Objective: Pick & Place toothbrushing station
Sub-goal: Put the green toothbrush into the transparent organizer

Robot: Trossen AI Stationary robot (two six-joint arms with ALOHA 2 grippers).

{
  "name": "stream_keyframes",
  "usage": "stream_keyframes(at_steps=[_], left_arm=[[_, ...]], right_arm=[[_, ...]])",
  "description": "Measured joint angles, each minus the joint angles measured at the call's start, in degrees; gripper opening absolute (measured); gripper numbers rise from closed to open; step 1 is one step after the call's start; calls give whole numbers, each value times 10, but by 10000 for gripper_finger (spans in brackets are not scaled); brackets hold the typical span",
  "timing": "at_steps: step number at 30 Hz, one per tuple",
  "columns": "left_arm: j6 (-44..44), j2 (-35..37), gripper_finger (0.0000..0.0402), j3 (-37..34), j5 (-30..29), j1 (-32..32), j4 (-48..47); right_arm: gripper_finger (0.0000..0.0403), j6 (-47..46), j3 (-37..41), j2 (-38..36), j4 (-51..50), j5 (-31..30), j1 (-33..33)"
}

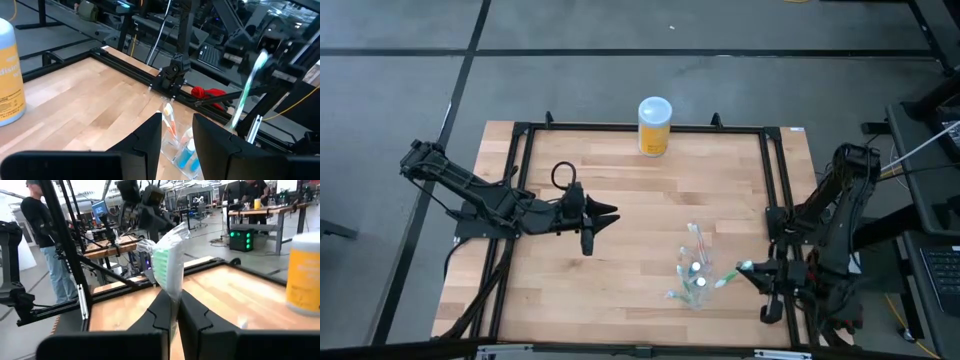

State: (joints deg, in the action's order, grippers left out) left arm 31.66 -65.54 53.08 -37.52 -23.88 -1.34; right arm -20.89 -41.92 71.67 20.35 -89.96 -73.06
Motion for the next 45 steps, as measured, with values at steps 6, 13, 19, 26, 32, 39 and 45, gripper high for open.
stream_keyframes(at_steps=[6, 13, 19, 26, 32, 39, 45], left_arm=[[1, 0, 106, 0, 0, 0, 3], [1, 0, 106, 0, 0, 0, 3], [0, 0, 106, 0, 8, 0, 3], [1, 0, 106, 0, 12, 0, 3], [1, 0, 106, 0, 32, 0, 3], [0, 0, 106, 0, 42, -3, 3], [-6, 0, 106, 0, 42, -5, 3]], right_arm=[[14, -106, 5, 51, 8, 53, 22], [14, -121, -24, 117, 7, 73, 47], [14, -147, -25, 148, 9, 75, 67], [14, -161, -25, 175, -8, 86, 78], [14, -189, -25, 192, -44, 123, 78], [14, -268, -25, 220, -92, 147, 76], [14, -317, -25, 237, -108, 158, 76]])
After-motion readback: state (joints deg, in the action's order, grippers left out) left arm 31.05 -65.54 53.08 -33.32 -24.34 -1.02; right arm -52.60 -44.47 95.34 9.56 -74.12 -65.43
